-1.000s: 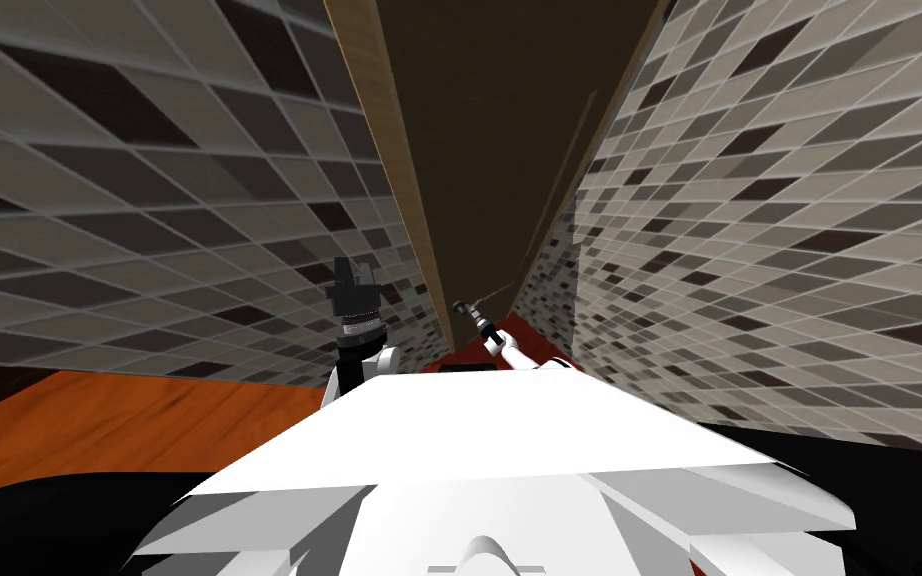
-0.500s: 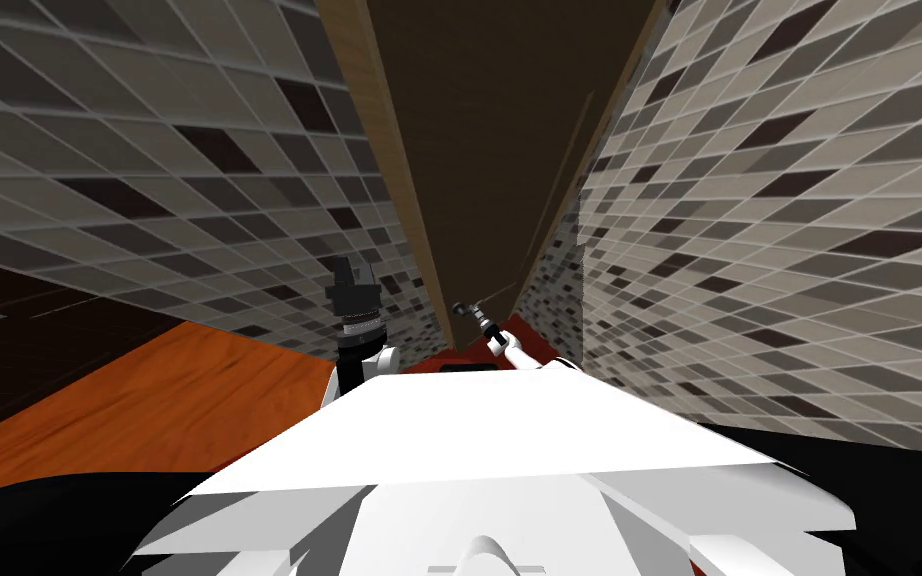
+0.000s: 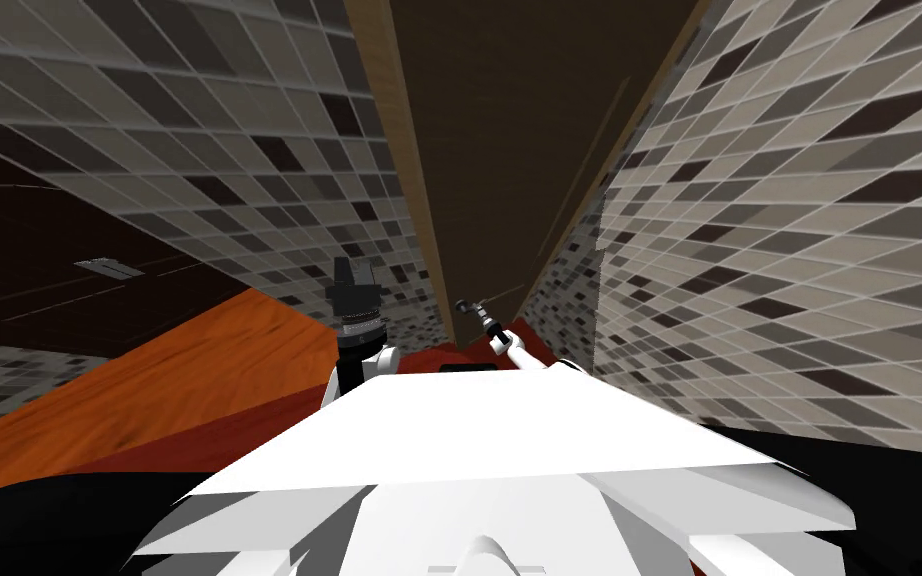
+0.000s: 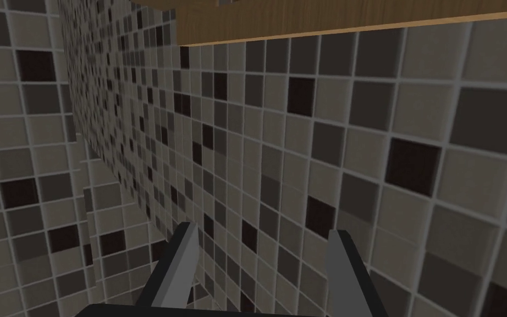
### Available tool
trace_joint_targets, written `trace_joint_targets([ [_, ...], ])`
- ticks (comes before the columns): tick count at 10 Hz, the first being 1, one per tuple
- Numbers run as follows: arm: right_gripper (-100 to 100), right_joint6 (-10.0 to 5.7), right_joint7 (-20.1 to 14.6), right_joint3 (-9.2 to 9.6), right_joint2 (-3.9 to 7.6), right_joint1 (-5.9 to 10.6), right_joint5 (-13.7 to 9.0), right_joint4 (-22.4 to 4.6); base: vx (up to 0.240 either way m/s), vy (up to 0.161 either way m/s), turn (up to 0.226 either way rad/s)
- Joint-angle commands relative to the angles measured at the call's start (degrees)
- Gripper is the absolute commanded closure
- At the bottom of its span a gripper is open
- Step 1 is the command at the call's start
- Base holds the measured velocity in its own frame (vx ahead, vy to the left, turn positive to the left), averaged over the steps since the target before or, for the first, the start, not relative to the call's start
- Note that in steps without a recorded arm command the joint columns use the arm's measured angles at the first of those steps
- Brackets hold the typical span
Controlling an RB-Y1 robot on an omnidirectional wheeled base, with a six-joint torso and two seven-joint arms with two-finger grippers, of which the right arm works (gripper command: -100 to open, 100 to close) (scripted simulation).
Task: Push the door open
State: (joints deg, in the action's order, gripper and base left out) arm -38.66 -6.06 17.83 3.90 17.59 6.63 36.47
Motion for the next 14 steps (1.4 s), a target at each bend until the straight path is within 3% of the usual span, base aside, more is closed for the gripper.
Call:
trace_joint_targets([
  [1,100,-0.65,0.9,-1.13,1.23,0.8,-1.9,-1.2,-0.108,-0.117,0.268],
  [7,100,-0.13,3.4,-1.3,2.89,0.3,-7.3,-0.2,-0.147,-0.168,0.316],
  [10,100,0.0,4.0,-1.35,3.23,0.18,-8.7,0.0,-0.098,-0.08,0.185],
  [14,100,0.33,5.5,-1.46,3.91,-0.13,-12.1,0.6,-0.134,-0.114,0.248],
])
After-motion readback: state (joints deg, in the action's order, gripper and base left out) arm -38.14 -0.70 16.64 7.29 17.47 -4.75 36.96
